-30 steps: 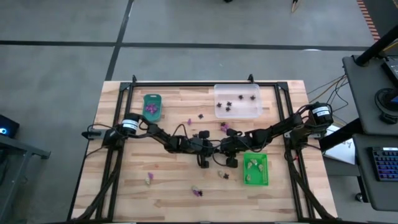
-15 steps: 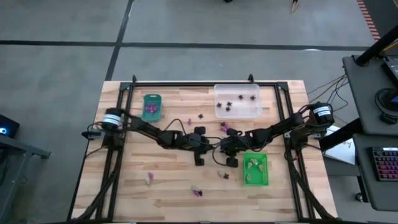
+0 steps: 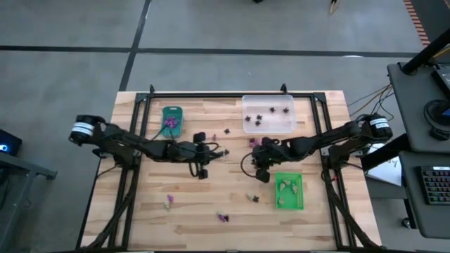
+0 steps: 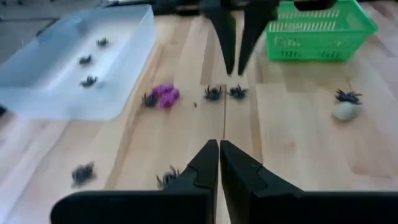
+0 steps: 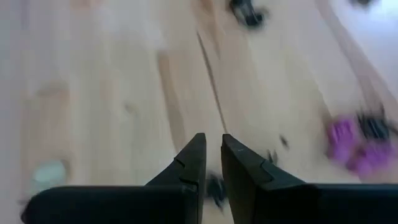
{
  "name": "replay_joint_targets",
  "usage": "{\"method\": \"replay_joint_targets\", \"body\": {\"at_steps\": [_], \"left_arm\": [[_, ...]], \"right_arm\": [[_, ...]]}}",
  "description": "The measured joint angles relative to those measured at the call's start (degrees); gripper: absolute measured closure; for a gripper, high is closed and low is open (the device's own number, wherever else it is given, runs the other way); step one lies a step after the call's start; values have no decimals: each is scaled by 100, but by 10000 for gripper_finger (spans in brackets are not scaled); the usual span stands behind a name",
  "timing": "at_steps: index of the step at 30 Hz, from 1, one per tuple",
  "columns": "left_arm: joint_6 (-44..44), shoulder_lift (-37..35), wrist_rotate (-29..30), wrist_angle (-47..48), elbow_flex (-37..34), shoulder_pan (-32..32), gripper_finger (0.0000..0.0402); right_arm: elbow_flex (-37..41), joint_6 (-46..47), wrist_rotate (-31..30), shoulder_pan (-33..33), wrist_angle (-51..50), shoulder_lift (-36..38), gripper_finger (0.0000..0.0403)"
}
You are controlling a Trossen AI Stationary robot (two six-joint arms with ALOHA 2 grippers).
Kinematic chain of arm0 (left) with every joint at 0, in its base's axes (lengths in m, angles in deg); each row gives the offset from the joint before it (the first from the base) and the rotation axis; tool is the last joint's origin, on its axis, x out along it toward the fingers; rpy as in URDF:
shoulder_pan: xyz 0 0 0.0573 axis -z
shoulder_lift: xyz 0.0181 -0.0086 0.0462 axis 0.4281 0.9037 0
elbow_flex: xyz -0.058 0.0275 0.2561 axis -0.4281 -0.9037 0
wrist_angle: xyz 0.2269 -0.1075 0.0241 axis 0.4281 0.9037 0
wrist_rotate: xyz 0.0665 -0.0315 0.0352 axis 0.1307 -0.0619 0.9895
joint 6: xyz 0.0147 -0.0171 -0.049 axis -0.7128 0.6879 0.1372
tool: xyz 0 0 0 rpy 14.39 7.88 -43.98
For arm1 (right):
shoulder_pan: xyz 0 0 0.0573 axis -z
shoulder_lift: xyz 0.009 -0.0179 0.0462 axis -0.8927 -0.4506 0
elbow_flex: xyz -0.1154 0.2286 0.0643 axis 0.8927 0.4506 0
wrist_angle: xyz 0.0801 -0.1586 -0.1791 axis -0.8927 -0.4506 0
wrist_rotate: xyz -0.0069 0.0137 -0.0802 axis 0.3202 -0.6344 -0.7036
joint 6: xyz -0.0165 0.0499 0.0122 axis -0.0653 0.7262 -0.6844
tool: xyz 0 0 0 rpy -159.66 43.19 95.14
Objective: Sort Halloween decoration
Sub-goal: Put the black spider toy into the white bin
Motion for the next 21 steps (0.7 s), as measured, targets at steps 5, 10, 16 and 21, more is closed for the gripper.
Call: {"method": "replay_joint_targets", "body": {"at_steps": [5, 10, 16, 21], "left_arm": [[228, -215, 0, -550, -469, 2, 401], [203, -55, 4, -1365, -674, -2, 401], [146, 153, 59, -1582, -582, -4, 401], [97, 204, 234, -1596, -544, -4, 402]], "right_arm": [[-333, 808, 12, 75, -1426, -3, 385], [-562, 1251, 282, 69, -2102, -155, 394], [-799, 1213, 399, 69, -2082, -618, 394], [-1213, 892, 410, 69, -2112, -1131, 394]]}}
